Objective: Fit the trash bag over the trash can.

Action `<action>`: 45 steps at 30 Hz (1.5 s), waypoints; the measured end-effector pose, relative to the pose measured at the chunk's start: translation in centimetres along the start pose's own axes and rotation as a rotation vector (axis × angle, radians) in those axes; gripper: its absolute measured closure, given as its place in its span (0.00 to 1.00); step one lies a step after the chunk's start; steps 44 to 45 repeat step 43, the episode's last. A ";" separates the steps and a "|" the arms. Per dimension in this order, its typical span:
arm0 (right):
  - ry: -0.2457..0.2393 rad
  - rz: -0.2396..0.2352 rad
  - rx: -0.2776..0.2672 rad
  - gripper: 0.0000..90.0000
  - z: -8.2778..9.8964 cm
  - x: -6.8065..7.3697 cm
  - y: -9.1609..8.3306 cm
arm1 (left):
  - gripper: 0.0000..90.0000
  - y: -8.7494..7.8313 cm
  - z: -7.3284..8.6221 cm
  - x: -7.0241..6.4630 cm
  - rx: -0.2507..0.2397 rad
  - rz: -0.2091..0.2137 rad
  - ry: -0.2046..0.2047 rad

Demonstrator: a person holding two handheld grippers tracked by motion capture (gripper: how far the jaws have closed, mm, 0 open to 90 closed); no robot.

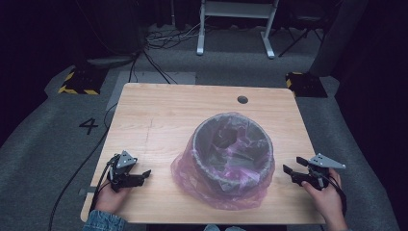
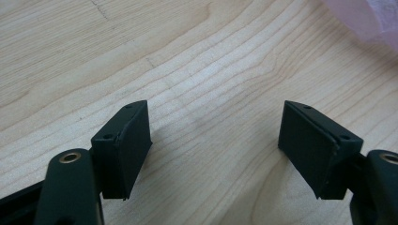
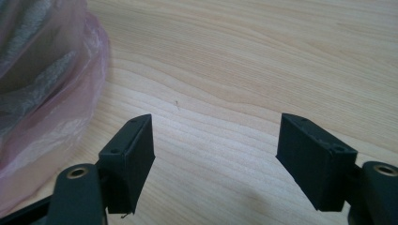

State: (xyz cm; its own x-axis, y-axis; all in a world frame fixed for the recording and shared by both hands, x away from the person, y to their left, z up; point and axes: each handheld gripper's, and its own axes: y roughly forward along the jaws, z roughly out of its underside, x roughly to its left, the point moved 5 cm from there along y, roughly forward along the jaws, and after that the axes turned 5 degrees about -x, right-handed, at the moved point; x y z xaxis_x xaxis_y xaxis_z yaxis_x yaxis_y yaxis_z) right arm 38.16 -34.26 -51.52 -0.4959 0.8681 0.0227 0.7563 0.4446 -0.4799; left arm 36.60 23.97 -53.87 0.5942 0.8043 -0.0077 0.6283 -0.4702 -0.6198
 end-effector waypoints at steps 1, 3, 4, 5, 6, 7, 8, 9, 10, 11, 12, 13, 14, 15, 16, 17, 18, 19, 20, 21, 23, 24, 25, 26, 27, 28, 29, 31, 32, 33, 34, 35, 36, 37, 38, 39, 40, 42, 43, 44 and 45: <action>0.003 0.002 0.007 0.31 0.1 0.0 0.2 | 0.28 0.0 0.0 0.0 0.000 0.000 0.000; -0.005 0.027 0.028 0.31 0.3 -0.2 0.7 | 0.28 0.0 0.0 0.0 0.000 0.000 0.000; -0.002 0.039 0.034 0.31 0.4 -0.3 0.9 | 0.28 0.0 0.0 0.0 0.000 0.000 0.000; 0.005 0.047 0.038 0.31 0.4 -0.4 1.1 | 0.28 0.0 0.0 0.0 0.000 0.000 0.000; 0.016 0.050 0.052 0.31 0.6 -0.5 1.3 | 0.28 0.0 0.0 0.0 0.000 0.000 0.000; 0.020 0.040 0.068 0.31 0.7 -0.5 1.6 | 0.28 0.0 0.0 0.0 0.000 0.000 0.000; 0.023 0.033 0.072 0.31 0.7 -0.5 1.8 | 0.28 0.0 0.0 0.0 0.000 0.000 0.000; 0.029 0.031 0.065 0.31 0.7 -0.5 2.0 | 0.28 0.0 0.0 0.0 0.000 0.000 0.000; 0.027 0.035 0.061 0.30 0.5 -0.6 2.3 | 0.28 0.0 0.0 0.0 0.000 0.000 0.000; 0.025 0.039 0.066 0.30 0.5 -0.7 2.4 | 0.28 0.0 0.0 0.0 0.000 0.000 0.000; 0.027 0.039 0.070 0.30 0.4 -0.8 2.6 | 0.28 0.0 0.0 0.0 0.000 0.000 -0.001; 0.027 0.040 0.074 0.29 0.4 -0.9 2.7 | 0.28 0.0 0.0 0.0 0.000 0.000 0.000; 0.028 0.042 0.081 0.29 0.4 -1.0 2.9 | 0.28 0.0 0.0 0.0 0.000 0.000 -0.001; 0.027 0.044 0.097 0.27 0.4 -1.1 3.1 | 0.28 0.0 0.0 0.0 0.000 0.000 0.000; 0.030 0.047 0.120 0.25 0.5 -1.2 3.3 | 0.28 0.0 0.0 0.0 0.000 0.000 0.000; 0.010 0.057 0.142 0.22 0.5 -1.3 3.5 | 0.28 0.0 0.0 0.0 0.000 0.000 0.000; 0.011 0.069 0.147 0.18 0.5 -1.4 3.6 | 0.28 0.0 0.0 0.0 0.000 0.000 0.001; 0.018 0.078 0.154 0.15 0.4 -1.5 3.8 | 0.28 0.0 0.0 0.0 0.000 0.000 0.000; 0.019 0.082 0.159 0.14 0.4 -1.6 3.9 | 0.28 0.0 0.0 0.0 0.000 0.000 0.000; 0.021 0.086 0.159 0.13 0.3 -1.7 4.1 | 0.28 0.0 0.0 0.0 0.000 0.000 0.000; 0.019 0.077 0.162 0.12 0.3 -1.8 4.1 | 0.28 0.0 0.0 0.0 -0.001 0.000 -0.006; 0.018 0.081 0.163 0.11 0.3 -1.9 4.2 | 0.28 0.0 0.0 0.0 0.000 -0.001 -0.005; 0.019 0.084 0.164 0.11 0.3 -1.8 4.3 | 0.28 0.0 0.0 0.0 -0.001 -0.001 -0.005; 0.020 0.085 0.165 0.11 0.2 -1.8 4.3 | 0.28 0.0 0.0 0.0 0.000 -0.001 -0.005; 0.020 0.084 0.165 0.11 0.2 -1.8 4.3 | 0.28 0.0 0.0 0.0 -0.001 -0.001 -0.006; 0.019 0.085 0.165 0.11 0.2 -1.8 4.3 | 0.28 0.0 0.0 0.0 0.000 -0.001 -0.006; 0.020 0.085 0.165 0.11 0.2 -1.8 4.3 | 0.28 0.0 0.0 0.0 0.000 -0.001 -0.003; 0.020 0.084 0.165 0.11 0.2 -1.8 4.3 | 0.28 0.0 0.0 0.0 0.000 -0.001 -0.003; 0.020 0.085 0.165 0.11 0.2 -1.8 4.3 | 0.28 0.0 0.0 0.0 0.000 -0.001 -0.006; 0.019 0.084 0.165 0.11 0.2 -1.8 4.3 | 0.28 0.0 0.0 0.0 0.000 -0.001 -0.006; 0.020 0.084 0.165 0.11 0.2 -1.8 4.3 | 0.28 0.0 0.0 0.0 0.000 -0.001 -0.002; 0.020 0.084 0.165 0.11 0.2 -1.8 4.3 | 0.28 0.0 0.0 0.0 0.000 -0.001 -0.003; 0.020 0.084 0.165 0.11 0.2 -1.8 4.3 | 0.28 0.0 0.0 0.0 0.000 -0.001 -0.005; 0.020 0.084 0.165 0.11 0.2 -1.8 4.3 | 0.28 0.0 0.0 0.0 0.000 -0.001 -0.005; 0.020 0.084 0.165 0.11 0.2 -1.8 4.3 | 0.28 0.0 0.0 0.0 0.000 -0.001 -0.005; 0.020 0.084 0.165 0.11 0.2 -1.8 4.3 | 0.28 0.0 0.0 0.0 0.000 -0.001 -0.005; 0.020 0.084 0.165 0.11 0.2 -1.8 4.3 | 0.28 0.0 0.0 0.0 0.000 -0.001 -0.005; 0.020 0.084 0.165 0.11 0.2 -1.8 4.3 | 0.28 0.0 0.0 0.0 0.000 -0.001 -0.002; 0.020 0.084 0.165 0.11 0.2 -1.8 4.3 | 0.28 0.0 0.0 0.0 0.000 -0.002 -0.005; 0.020 0.084 0.165 0.11 0.2 -1.8 4.3 | 0.28 0.0 0.0 0.0 0.000 -0.002 -0.005; 0.020 0.084 0.165 0.11 0.2 -1.8 4.3 | 0.28 0.0 0.0 0.0 0.000 -0.002 -0.005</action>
